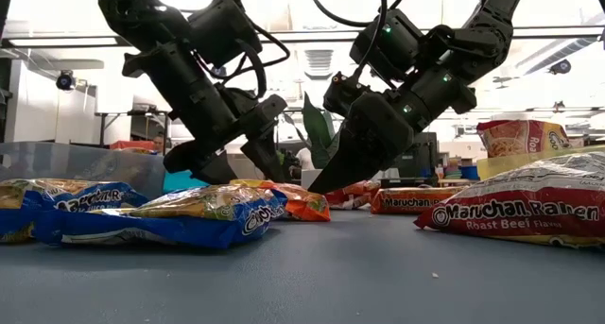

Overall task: Sort Maruchan noodles
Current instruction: Put the orange noodle pack into the blue bin

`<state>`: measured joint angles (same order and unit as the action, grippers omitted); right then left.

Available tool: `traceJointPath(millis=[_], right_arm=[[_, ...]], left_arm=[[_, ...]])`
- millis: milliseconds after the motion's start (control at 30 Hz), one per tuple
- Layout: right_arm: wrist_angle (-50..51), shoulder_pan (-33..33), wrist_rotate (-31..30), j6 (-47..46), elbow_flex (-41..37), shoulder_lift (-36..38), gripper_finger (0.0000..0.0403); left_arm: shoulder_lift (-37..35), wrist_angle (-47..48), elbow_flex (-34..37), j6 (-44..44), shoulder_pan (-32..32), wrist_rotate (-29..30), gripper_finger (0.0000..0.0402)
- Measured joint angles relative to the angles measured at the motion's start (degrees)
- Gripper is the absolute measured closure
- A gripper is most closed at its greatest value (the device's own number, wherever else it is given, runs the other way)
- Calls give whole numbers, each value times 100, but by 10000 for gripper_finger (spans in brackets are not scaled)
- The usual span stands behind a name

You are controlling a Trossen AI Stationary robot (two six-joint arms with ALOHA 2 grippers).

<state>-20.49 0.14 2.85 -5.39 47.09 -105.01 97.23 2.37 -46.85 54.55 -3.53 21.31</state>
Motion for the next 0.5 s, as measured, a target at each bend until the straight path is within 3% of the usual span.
traceJointPath(millis=[233, 500], right_arm=[[-6, 0, 3, 0, 0, 0, 394], [-27, 0, 4, -4, 4, 5, 394]], left_arm=[[0, -4, 2, -1, -83, 217, 107], [-13, -9, 9, 28, -82, 390, 225]])
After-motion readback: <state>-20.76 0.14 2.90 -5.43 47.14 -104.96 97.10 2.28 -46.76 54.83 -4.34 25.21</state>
